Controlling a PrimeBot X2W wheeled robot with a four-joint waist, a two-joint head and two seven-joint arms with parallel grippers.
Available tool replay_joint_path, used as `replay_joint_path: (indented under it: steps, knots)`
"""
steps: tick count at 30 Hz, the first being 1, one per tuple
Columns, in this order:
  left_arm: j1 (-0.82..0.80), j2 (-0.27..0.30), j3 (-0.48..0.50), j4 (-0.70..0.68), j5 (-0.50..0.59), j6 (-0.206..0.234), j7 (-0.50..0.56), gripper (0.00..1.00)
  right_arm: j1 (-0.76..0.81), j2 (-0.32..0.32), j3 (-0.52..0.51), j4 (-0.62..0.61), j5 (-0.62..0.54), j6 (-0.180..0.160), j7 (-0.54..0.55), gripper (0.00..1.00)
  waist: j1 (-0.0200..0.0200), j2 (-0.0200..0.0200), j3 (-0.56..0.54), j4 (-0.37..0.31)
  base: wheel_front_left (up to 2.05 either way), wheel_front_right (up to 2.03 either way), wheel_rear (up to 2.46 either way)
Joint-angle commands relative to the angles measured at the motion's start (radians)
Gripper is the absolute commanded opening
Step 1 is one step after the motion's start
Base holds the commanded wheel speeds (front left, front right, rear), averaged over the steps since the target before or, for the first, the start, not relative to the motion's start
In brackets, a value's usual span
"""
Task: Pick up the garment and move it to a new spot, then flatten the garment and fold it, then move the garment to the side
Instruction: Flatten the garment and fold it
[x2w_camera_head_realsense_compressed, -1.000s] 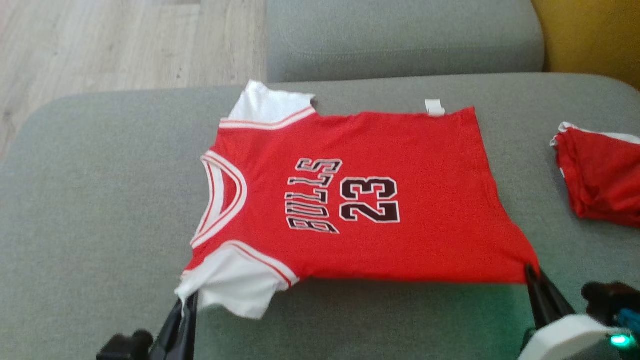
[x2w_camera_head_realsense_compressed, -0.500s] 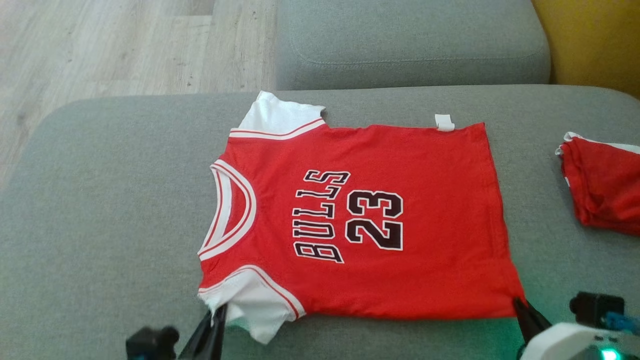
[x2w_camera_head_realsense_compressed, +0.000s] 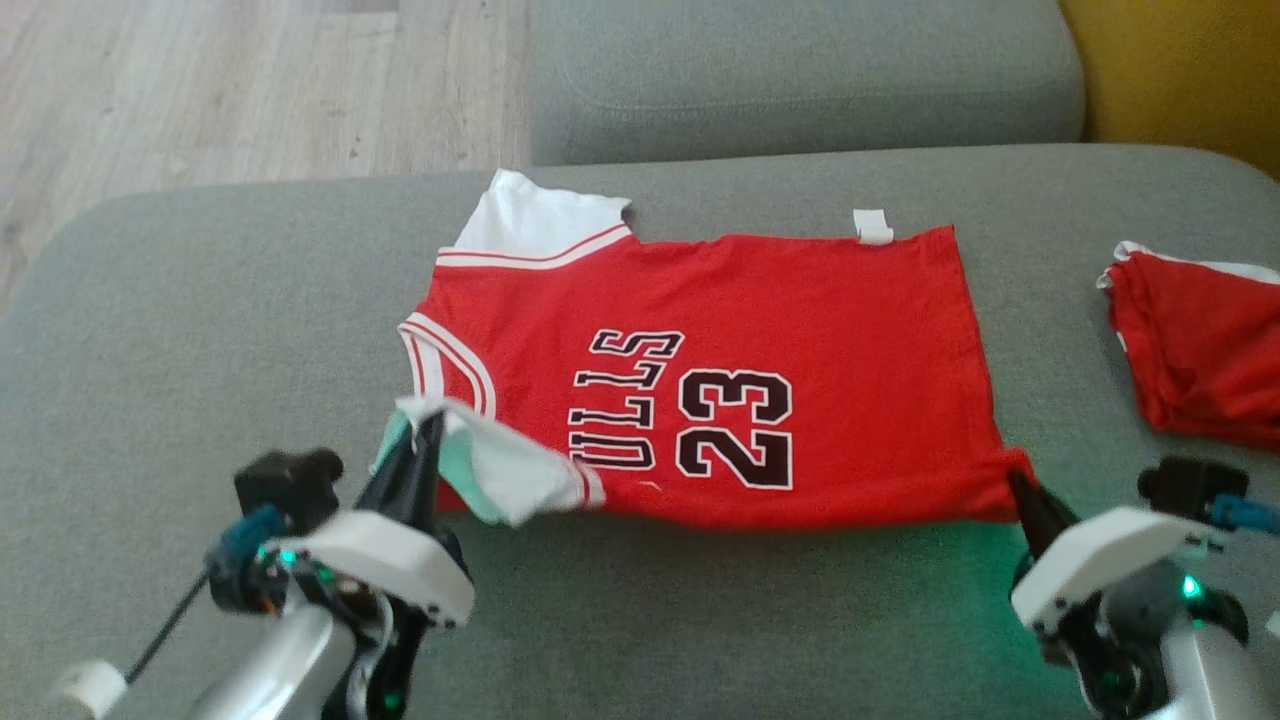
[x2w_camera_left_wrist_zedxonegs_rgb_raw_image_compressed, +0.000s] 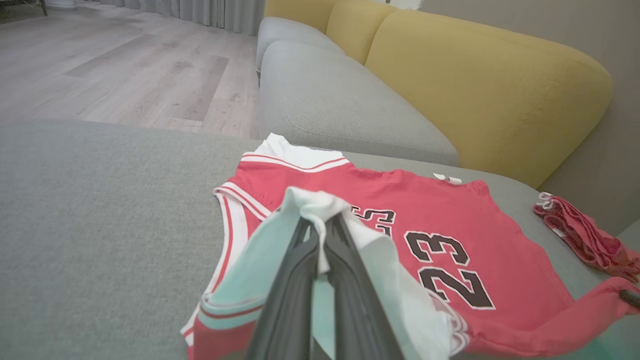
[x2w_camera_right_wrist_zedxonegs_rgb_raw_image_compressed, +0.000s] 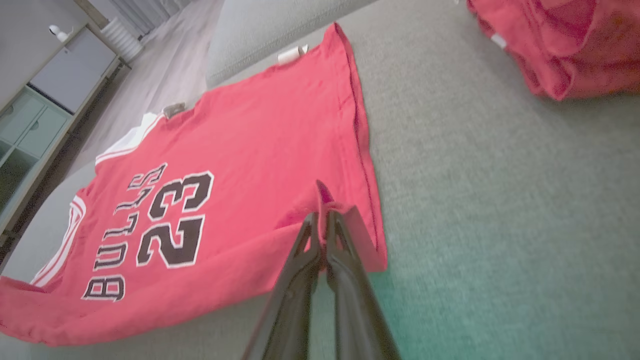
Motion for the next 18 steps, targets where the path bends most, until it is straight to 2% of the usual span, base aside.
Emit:
replay_joint_path:
  steps: [1,7,18]
  knots:
    - [-0.075,0.011,0.051,-0.007,0.004,-0.007,-0.015,0.00,-0.069,-0.010,0.020,-0.020,0.012,0.007,-0.019,0.00,-0.0001,-0.0001,0.009,-0.005,0.00,0.00,0.00]
    - [-0.161,-0.024,0.062,0.092,0.013,-0.029,-0.054,0.00,-0.179,-0.010,-0.002,0.097,0.012,0.007,-0.064,0.00,-0.0001,-0.0001,0.041,-0.014,0.00,0.00,0.00]
    - [-0.261,-0.073,0.057,0.246,0.031,-0.061,-0.109,0.00,-0.326,-0.010,0.036,0.271,-0.023,0.007,-0.158,0.00,-0.0001,-0.0001,0.087,-0.022,0.00,0.00,0.00]
